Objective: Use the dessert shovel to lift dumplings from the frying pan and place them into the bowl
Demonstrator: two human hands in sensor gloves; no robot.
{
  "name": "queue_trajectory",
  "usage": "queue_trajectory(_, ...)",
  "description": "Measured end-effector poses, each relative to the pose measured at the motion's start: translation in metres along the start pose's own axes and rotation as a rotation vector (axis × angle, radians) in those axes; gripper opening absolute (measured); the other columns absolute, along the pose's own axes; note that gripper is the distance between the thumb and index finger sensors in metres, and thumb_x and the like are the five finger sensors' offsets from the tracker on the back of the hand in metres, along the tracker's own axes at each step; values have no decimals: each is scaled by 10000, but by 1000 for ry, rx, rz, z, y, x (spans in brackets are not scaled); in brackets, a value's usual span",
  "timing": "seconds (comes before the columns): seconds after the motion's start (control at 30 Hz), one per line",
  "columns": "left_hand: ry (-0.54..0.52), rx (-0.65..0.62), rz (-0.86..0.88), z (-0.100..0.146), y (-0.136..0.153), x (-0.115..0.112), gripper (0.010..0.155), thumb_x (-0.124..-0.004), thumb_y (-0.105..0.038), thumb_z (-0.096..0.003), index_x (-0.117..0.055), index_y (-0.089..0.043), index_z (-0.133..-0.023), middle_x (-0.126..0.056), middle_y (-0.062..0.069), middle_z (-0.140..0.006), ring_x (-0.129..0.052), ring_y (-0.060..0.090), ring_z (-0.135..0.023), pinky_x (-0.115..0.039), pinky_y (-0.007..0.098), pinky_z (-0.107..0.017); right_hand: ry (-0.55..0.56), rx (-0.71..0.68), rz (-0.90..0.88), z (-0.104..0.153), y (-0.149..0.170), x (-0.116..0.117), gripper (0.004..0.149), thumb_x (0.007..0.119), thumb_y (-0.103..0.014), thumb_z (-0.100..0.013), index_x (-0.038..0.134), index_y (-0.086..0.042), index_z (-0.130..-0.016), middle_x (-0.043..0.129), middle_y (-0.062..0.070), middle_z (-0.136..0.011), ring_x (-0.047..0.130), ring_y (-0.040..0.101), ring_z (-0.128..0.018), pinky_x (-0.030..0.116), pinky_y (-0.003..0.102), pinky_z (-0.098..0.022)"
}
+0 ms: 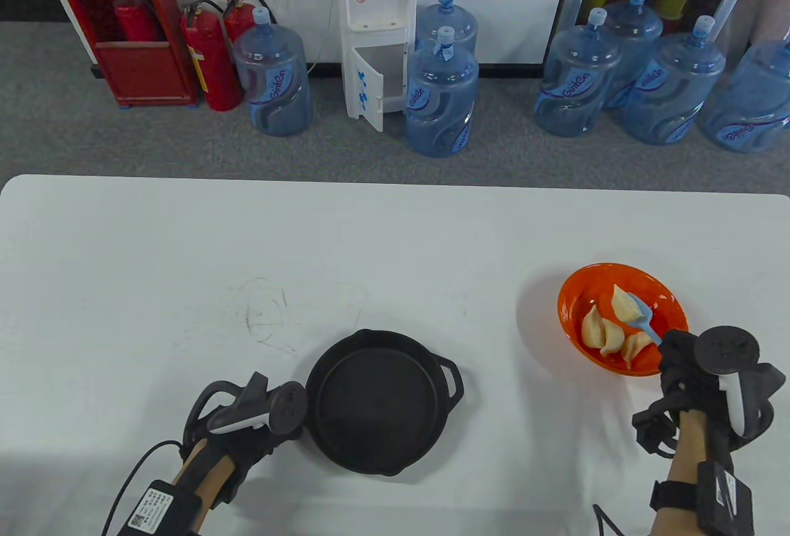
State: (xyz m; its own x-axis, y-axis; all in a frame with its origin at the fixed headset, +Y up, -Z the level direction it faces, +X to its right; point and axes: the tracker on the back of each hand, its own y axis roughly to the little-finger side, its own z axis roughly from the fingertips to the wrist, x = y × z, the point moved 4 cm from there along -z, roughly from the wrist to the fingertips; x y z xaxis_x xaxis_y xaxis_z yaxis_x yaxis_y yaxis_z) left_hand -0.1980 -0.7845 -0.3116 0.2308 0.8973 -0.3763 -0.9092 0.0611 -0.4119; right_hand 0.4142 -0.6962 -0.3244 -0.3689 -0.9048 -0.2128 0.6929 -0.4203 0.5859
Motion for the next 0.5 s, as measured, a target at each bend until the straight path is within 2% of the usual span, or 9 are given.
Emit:
queue_trajectory(0.3, 0, 0, 0, 0, 0, 0, 553, -678, -504, -490, -618, -241, -973, -829, -61, -763, -939, 106, -551, -748, 467, -701, 15, -14, 128, -9, -8, 6, 415, 777, -338, -620, 828, -232, -1017, 897, 102, -897, 942, 169, -349, 806, 342, -251)
queue_trajectory(0.5, -1, -2, 4, 0, 0, 0, 552, -678, -505, -490, -617, -242, -973, -829, -60, -762, -938, 107, -552, -748, 467, -701, 64, -42, 260, -10, -21, 7, 414, 777, -346, -617, 825, -251, -1017, 893, 88, -905, 946, 173, -365, 809, 348, -264)
